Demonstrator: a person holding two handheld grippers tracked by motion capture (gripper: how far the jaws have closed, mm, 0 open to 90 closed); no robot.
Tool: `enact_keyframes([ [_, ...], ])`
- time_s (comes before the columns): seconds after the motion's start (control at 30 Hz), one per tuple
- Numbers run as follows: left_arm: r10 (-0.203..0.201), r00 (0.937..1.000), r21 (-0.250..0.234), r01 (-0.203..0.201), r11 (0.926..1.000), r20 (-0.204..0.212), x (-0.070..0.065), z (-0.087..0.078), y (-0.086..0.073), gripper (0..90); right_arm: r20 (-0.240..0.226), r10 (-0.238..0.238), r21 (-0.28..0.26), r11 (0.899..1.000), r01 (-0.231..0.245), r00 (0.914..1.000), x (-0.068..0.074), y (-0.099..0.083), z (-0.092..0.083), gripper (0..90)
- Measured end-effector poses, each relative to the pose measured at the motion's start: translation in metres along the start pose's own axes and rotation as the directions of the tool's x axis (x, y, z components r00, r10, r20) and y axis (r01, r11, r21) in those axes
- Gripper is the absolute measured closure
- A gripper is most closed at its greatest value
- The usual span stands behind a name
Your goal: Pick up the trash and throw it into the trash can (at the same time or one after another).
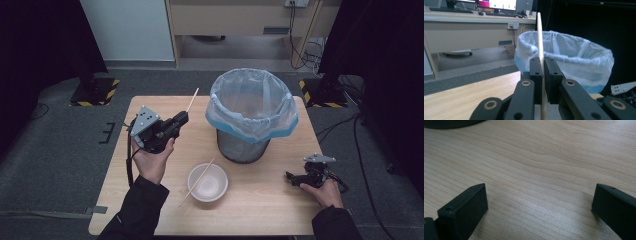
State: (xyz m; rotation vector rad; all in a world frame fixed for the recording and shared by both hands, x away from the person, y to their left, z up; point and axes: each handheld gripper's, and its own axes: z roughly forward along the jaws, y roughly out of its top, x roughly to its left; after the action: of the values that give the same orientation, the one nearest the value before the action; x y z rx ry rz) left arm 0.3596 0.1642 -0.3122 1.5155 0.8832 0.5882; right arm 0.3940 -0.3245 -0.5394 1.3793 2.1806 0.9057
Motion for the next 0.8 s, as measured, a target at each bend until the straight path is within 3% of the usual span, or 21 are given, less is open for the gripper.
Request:
enact_keyframes([
  [0.8,0.059,0.9970,-0.073,-0.055,0.9958,0.051,-0.032,0.029,0.056,85.5,-0.001,0.004,-0.001,1.000,-0.004,1.0000,0.000,0.000,0.000,0.6],
])
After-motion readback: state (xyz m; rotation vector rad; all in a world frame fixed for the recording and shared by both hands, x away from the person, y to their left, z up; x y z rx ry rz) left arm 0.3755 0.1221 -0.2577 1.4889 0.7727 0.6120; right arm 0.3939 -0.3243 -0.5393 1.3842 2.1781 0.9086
